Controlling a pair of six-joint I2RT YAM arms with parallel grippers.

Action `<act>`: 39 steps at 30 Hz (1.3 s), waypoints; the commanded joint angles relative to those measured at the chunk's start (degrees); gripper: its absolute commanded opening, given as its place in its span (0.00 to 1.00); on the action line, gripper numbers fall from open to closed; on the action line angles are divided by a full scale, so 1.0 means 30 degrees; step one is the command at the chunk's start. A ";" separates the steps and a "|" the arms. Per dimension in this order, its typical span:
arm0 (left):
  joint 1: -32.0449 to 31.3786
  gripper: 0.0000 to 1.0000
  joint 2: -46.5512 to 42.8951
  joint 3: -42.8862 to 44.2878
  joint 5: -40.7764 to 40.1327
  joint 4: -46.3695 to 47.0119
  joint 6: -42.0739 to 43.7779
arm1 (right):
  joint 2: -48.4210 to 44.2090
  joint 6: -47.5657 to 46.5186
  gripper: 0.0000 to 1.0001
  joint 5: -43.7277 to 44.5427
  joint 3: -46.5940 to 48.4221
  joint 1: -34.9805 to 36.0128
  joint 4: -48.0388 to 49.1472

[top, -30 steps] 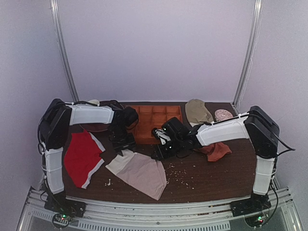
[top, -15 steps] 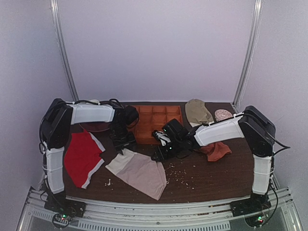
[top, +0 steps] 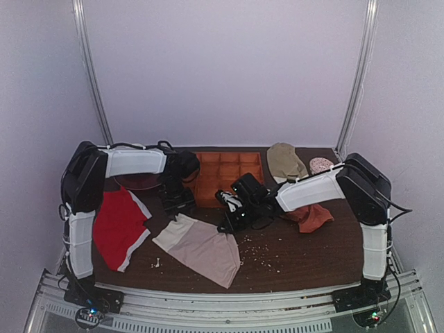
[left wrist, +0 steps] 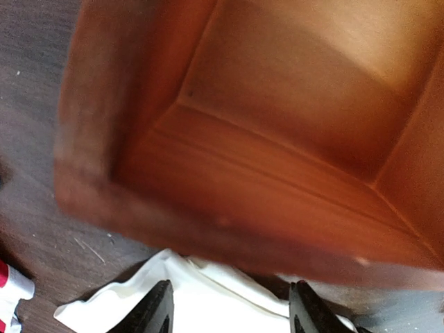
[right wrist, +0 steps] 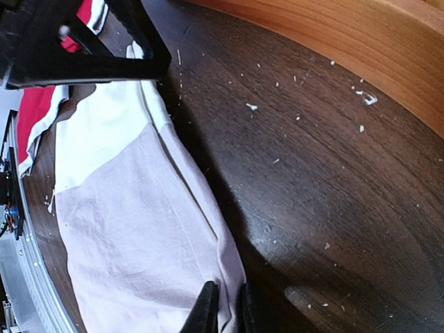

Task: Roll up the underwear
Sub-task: Pick up the underwear from the center of the board.

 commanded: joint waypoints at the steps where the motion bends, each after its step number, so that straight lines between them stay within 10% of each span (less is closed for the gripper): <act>1: 0.0146 0.56 0.0606 0.0441 -0.0111 -0.0528 -0.0125 | -0.0001 0.0013 0.12 -0.0101 0.0036 -0.0055 0.0265; 18: 0.0185 0.42 0.1626 0.1433 0.0240 -0.0868 -0.0014 | -0.0248 -0.0215 0.12 0.0626 -0.0501 0.0495 0.0383; 26: 0.0188 0.00 0.1865 0.1331 0.0237 -0.0820 0.0164 | -0.0561 -0.0556 0.09 0.1124 -0.0547 0.0744 0.0150; 39: 0.0036 0.00 0.0536 0.0693 -0.0117 -0.0411 0.0377 | -0.2672 -0.1746 0.00 0.4966 -0.0894 0.2319 -0.1476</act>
